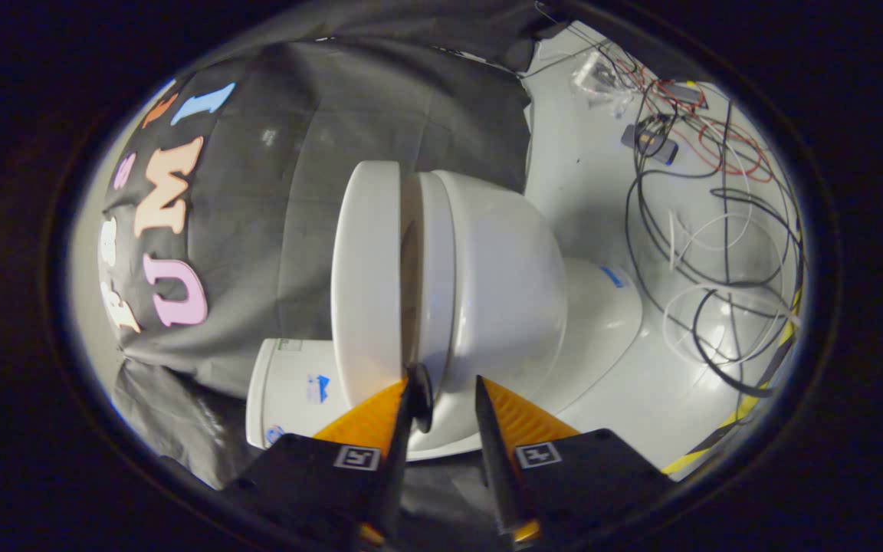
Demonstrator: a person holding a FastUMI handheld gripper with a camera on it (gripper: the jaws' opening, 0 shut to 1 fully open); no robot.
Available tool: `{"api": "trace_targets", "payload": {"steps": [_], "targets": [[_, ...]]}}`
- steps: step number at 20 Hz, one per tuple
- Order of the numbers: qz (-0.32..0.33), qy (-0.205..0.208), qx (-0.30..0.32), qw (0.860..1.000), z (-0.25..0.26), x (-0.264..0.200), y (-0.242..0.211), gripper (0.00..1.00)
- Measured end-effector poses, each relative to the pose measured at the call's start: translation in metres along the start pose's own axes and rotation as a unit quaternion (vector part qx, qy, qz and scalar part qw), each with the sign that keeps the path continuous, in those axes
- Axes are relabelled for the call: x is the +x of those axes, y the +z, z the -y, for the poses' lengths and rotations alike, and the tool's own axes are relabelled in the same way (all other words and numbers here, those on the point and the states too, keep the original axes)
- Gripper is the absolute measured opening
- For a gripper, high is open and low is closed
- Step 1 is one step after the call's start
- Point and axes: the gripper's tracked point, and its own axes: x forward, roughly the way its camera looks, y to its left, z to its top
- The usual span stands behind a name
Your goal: Open the toilet lid.
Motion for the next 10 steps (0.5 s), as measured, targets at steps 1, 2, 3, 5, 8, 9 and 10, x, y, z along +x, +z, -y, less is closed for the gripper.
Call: {"api": "trace_targets", "payload": {"steps": [1,2,3,5,8,9,10], "targets": [[0.001,0.001,0.002,1.000,0.0010,0.0005,0.0018,0.51],[0.000,-0.002,0.003,1.000,0.0015,0.0009,0.0024,0.44],[0.004,0.007,0.012,1.000,-0.0053,-0.0011,0.0065,0.36],[0.010,-0.018,0.025,0.999,-0.0073,0.0011,0.0080,0.22],[0.011,-0.060,0.048,0.997,-0.0061,0.0003,0.0077,0.15],[0.017,-0.069,0.059,0.996,-0.0085,0.0021,0.0087,0.15],[0.024,-0.075,0.057,0.995,-0.0081,0.0027,0.0101,0.15]]}}
